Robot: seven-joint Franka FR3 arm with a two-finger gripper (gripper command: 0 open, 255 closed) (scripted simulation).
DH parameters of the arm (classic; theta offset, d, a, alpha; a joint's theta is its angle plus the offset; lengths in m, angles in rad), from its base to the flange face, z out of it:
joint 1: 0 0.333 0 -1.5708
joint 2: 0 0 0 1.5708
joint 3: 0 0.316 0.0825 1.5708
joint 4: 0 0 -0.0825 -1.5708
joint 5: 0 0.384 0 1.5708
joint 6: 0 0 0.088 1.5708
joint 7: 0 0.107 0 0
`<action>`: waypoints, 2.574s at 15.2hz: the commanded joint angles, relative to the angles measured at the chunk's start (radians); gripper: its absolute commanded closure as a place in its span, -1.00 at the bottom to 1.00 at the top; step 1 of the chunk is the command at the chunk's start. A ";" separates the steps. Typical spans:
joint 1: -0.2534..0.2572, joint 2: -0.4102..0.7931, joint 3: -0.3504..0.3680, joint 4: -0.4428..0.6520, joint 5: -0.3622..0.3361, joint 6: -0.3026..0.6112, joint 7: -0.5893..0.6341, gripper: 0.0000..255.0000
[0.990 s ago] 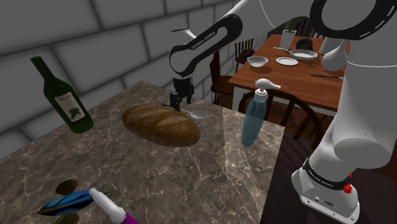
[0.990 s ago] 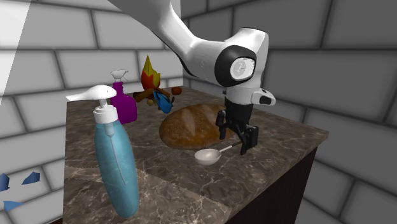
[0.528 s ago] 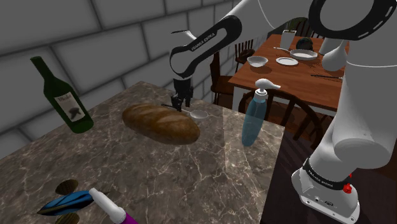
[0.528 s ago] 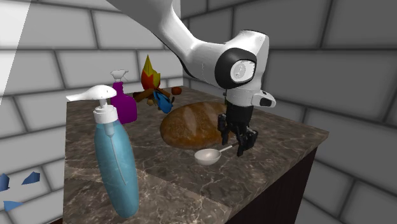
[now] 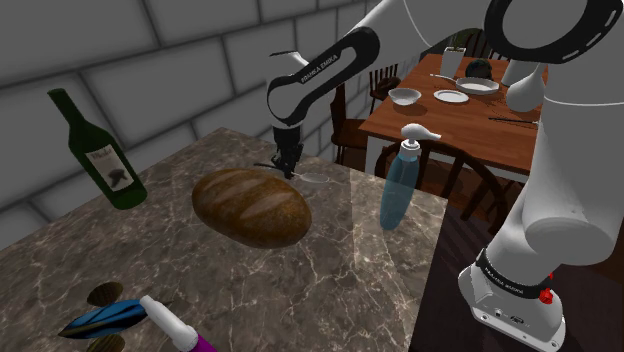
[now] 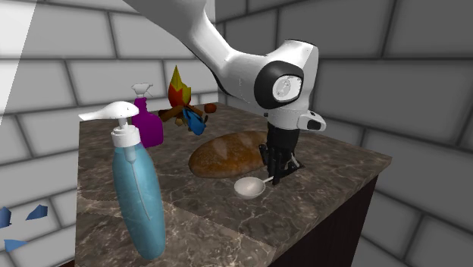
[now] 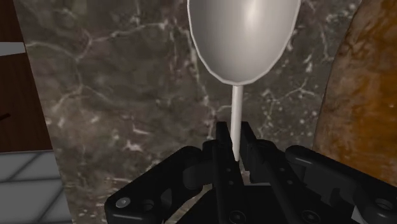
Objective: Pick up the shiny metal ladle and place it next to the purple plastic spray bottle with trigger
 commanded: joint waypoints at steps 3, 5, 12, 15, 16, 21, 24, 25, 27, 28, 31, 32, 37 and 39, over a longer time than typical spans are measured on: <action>0.007 -0.009 0.004 0.021 -0.001 -0.033 0.014 1.00; 0.007 -0.022 0.004 0.032 -0.001 -0.056 0.015 1.00; 0.004 -0.061 0.005 0.077 0.002 -0.139 0.020 1.00; 0.004 -0.075 0.005 0.099 0.002 -0.176 0.022 1.00; 0.004 -0.080 0.005 0.107 0.003 -0.188 0.023 1.00; 0.003 -0.098 0.006 0.150 0.003 -0.250 0.027 1.00; 0.002 -0.107 0.006 0.179 0.003 -0.287 0.029 1.00; 0.002 -0.110 0.006 0.189 0.003 -0.300 0.030 1.00; 0.002 -0.114 0.006 0.211 0.003 -0.326 0.032 1.00; 0.002 -0.116 0.006 0.221 0.003 -0.338 0.033 1.00; 0.001 -0.121 0.006 0.256 0.003 -0.377 0.036 1.00; 0.001 -0.122 0.006 0.268 0.003 -0.390 0.037 1.00; 0.001 -0.124 0.006 0.333 0.002 -0.456 0.043 1.00; 0.001 -0.123 0.006 0.361 0.002 -0.484 0.046 1.00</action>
